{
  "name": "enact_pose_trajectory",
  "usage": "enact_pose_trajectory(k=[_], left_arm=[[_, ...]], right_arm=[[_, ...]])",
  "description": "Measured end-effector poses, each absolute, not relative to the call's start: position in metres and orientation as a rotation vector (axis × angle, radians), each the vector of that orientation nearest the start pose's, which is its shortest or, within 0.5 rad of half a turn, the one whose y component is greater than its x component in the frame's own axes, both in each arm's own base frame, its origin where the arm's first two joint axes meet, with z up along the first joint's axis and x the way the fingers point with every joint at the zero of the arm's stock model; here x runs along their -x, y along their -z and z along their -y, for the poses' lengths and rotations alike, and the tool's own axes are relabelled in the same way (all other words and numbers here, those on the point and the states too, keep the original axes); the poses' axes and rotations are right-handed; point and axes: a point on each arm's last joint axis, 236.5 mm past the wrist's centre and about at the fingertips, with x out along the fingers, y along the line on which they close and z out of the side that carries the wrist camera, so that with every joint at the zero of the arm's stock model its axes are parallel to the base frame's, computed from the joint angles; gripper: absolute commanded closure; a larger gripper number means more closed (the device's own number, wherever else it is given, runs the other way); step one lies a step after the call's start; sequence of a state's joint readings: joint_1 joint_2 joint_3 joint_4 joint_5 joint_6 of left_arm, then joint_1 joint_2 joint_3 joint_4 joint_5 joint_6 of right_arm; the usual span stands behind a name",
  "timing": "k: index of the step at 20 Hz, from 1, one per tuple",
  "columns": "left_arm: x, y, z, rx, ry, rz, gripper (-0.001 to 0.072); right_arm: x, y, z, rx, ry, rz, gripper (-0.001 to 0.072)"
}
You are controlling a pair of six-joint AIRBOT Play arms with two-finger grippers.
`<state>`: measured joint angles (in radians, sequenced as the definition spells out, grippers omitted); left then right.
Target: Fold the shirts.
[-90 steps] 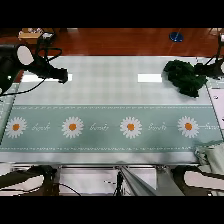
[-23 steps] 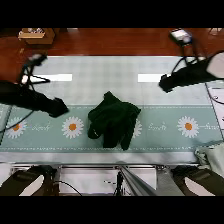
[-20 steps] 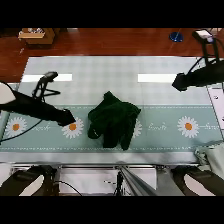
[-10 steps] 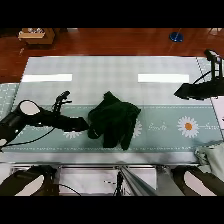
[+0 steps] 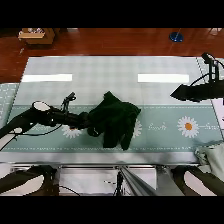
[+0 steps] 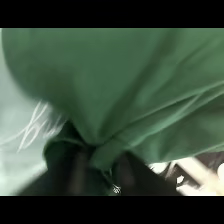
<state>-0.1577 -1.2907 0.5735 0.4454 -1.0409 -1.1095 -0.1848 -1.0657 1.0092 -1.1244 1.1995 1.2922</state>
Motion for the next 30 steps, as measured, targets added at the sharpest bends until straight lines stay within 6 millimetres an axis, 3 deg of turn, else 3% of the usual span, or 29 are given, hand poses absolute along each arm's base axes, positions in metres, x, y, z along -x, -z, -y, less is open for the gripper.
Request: enact_pose_trajectory(k=[4,7,14,19,25,27,28,30], left_arm=[[-0.255,0.066,0.230,0.819,0.649,-1.452,0.0677],[-0.253,0.063,0.232,0.826,0.675,-1.450,0.0677],[-0.246,0.057,0.237,0.824,0.726,-1.459,0.0677],[-0.244,0.055,0.238,0.823,0.741,-1.466,0.0676],[-0.242,0.054,0.238,0.821,0.752,-1.468,0.0677],[-0.241,0.054,0.239,0.820,0.756,-1.470,0.0677],[-0.241,0.054,0.239,0.819,0.758,-1.469,0.0677],[-0.241,0.054,0.239,0.815,0.762,-1.467,0.0677]], right_arm=[[-0.343,-0.042,-0.035,-0.278,-0.276,-1.177,0.0167],[-0.338,-0.023,-0.043,-0.318,-0.311,-1.254,0.0167],[-0.311,0.034,-0.103,-0.620,-0.500,-1.392,0.0164],[-0.314,0.054,-0.126,-0.748,-0.497,-1.373,0.0164],[-0.325,0.079,-0.167,-0.826,-0.486,-1.374,0.0165],[-0.328,0.087,-0.181,-0.851,-0.479,-1.379,0.0226],[-0.328,0.090,-0.188,-0.863,-0.478,-1.382,0.0303],[-0.328,0.097,-0.198,-0.871,-0.469,-1.387,0.0600]])
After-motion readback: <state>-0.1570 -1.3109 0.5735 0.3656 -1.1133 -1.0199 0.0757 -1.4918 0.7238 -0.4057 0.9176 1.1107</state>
